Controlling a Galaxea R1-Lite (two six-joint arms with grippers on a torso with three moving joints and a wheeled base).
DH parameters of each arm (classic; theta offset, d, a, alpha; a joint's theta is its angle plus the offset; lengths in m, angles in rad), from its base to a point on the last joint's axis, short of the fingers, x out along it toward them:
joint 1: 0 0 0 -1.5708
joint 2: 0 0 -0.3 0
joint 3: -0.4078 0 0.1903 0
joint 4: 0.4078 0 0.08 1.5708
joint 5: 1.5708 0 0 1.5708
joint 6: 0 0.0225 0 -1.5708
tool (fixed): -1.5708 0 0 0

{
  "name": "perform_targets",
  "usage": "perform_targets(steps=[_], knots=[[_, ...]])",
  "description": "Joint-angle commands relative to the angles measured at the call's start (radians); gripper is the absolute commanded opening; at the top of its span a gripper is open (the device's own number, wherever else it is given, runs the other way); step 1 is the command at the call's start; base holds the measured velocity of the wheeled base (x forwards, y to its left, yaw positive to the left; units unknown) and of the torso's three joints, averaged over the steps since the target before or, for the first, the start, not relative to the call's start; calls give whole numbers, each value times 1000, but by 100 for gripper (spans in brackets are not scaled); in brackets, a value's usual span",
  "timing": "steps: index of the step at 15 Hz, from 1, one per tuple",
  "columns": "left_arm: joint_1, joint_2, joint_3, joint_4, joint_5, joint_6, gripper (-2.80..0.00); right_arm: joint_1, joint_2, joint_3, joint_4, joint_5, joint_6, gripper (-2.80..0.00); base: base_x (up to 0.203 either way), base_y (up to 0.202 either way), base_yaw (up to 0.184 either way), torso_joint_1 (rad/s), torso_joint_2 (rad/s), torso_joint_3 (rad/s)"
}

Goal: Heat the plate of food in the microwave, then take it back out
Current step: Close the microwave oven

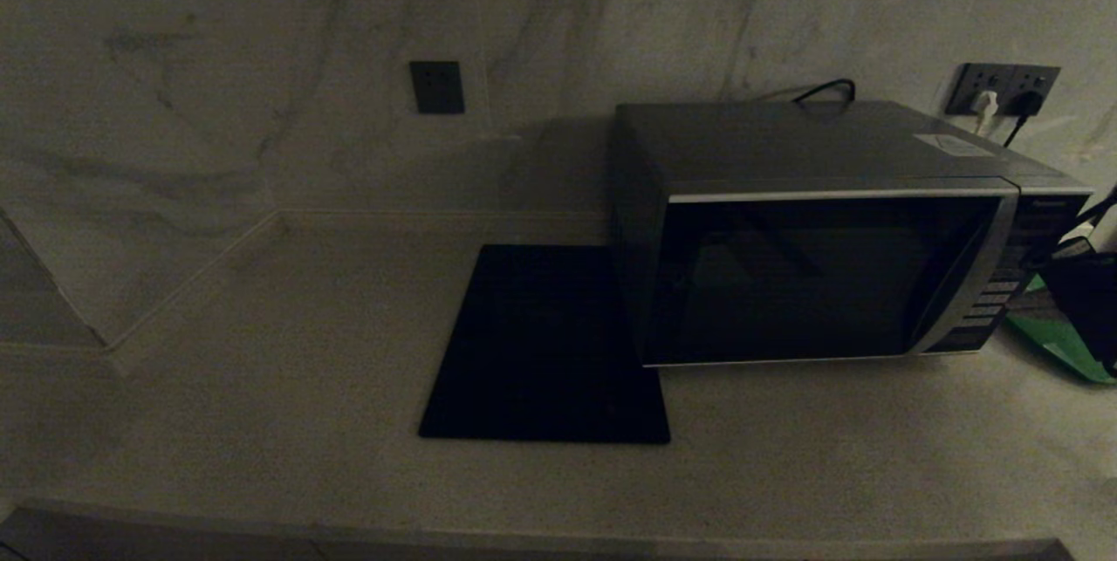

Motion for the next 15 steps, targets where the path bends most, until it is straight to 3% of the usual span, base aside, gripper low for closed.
perform_targets(steps=[1,5,9,11,14,15], knots=[[0,-2,0,-1,0,-1,-280,-38,74,14,-21,2,-5,-280,0,0,0,0,0,0],[0,-2,-1,-1,0,-1,-280,-99,165,7,-90,6,-33,-280,0,0,0,0,0,0],[0,-2,0,-1,0,-1,-280,-139,247,8,-157,70,-37,-280,0,0,0,0,0,0],[0,-2,0,-1,0,-1,-280,-179,257,14,-191,174,-78,-280,0,0,0,0,0,0],[0,-2,0,-1,0,-1,-280,-264,250,15,-199,426,-175,-280,0,0,0,0,0,0],[0,-2,0,-1,0,-1,-280,-293,248,20,-201,542,-195,-280,0,0,0,0,0,0]])
